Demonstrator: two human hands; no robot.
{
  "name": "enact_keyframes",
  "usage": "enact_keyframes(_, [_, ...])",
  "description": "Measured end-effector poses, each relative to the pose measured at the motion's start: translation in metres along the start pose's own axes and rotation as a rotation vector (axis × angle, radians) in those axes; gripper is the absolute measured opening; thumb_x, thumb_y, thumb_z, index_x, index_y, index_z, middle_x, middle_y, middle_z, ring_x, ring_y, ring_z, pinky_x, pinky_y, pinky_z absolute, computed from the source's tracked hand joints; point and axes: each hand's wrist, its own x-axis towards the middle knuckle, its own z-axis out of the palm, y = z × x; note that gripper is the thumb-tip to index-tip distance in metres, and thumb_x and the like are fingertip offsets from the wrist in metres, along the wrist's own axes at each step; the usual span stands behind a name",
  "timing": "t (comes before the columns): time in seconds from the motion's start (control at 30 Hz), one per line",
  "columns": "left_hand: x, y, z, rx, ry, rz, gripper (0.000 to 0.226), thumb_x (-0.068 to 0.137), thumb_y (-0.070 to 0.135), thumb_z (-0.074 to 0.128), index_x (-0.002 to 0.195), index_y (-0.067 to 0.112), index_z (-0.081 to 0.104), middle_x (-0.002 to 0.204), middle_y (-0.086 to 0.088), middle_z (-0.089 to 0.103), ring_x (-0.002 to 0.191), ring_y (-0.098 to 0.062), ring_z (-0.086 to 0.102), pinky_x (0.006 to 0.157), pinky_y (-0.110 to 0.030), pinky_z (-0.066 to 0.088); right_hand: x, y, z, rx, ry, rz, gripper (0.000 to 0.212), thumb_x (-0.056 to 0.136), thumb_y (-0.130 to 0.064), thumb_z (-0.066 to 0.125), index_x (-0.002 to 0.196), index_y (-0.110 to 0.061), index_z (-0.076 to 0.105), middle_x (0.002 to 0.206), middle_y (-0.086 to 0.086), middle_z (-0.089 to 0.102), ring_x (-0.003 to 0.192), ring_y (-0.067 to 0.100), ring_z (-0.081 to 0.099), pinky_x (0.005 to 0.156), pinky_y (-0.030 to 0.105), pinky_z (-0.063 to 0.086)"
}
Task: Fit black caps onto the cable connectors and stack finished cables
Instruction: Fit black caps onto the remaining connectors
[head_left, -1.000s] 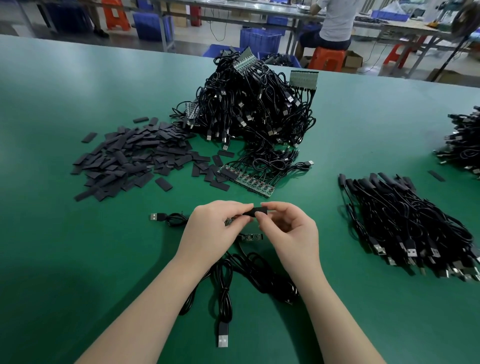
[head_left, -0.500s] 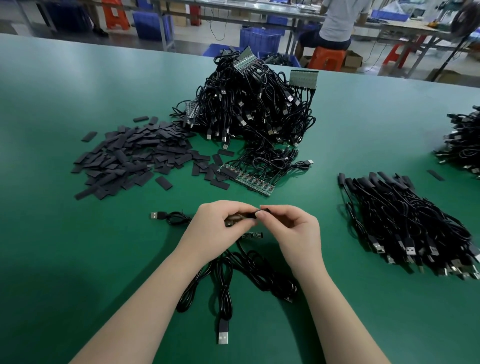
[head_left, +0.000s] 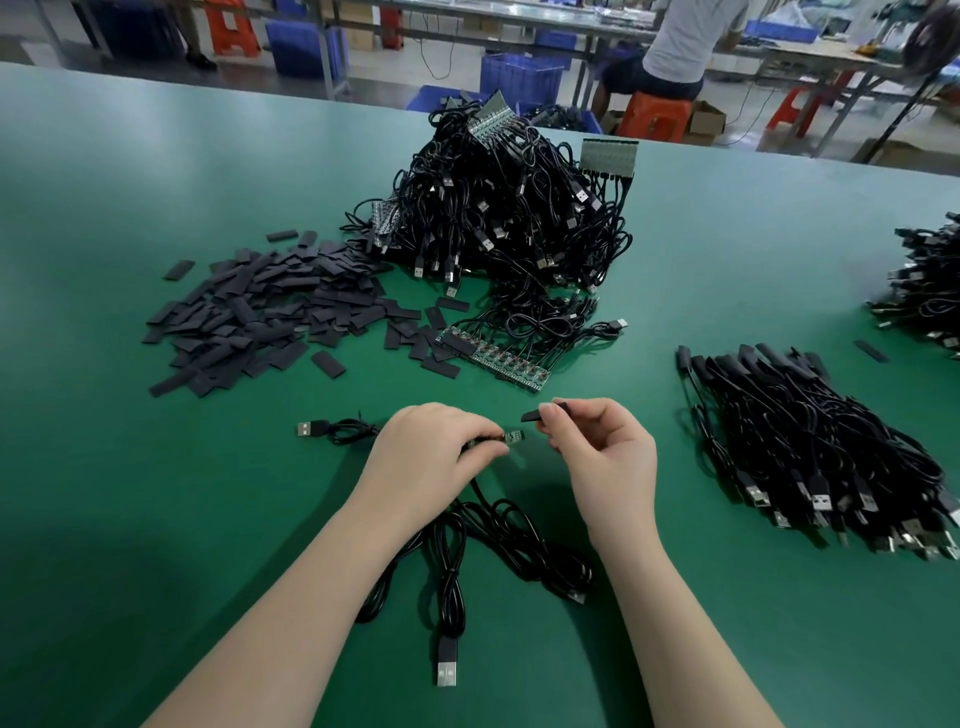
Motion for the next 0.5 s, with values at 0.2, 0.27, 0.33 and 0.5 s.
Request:
enact_keyframes(0.2, [-0.0022,0.0007,-0.0024,-0.160,0.064,-0.148,0.019,0.090,0.044,0.064,0.103,0.035,0.074,0.095,0.015,0.070,0.085,-0.002,0.061,0.073,-0.016,0.046,-0.0043,-0.0034,0.0039,0.016,-0.045,-0.071,0.020,0.083,-0.010,0.077,0.073,-0.026,0.073,0.081,-0.002,0.076,0.079,0.013,0.073,0.076,0.023,0.057])
enact_keyframes(0.27, [-0.0025,0.0014,-0.0027,-0.175,0.067,-0.166,0.018,0.090,0.044,0.064,0.102,0.035,0.074,0.094,0.016,0.070,0.084,-0.001,0.060,0.071,-0.008,0.041,-0.0049,-0.0043,0.0040,0.023,-0.053,-0.089,0.025,0.084,-0.008,0.077,0.072,-0.030,0.074,0.082,-0.003,0.076,0.080,0.013,0.073,0.076,0.023,0.057])
enact_keyframes(0.33, [-0.0020,0.0025,-0.0024,-0.188,0.067,-0.176,0.018,0.090,0.043,0.065,0.103,0.035,0.074,0.094,0.016,0.070,0.084,0.000,0.059,0.071,-0.006,0.039,-0.0061,-0.0050,0.0036,0.017,-0.058,-0.120,0.029,0.084,-0.007,0.076,0.073,-0.034,0.074,0.083,-0.005,0.076,0.081,0.011,0.073,0.074,0.019,0.055])
enact_keyframes(0.5, [-0.0023,0.0036,-0.0024,-0.209,0.094,-0.219,0.016,0.088,0.043,0.067,0.101,0.037,0.075,0.093,0.017,0.071,0.085,0.001,0.060,0.070,-0.005,0.039,-0.0080,-0.0048,0.0035,-0.032,-0.072,-0.184,0.029,0.084,-0.008,0.076,0.076,-0.036,0.073,0.086,-0.008,0.076,0.084,0.008,0.072,0.075,0.015,0.053])
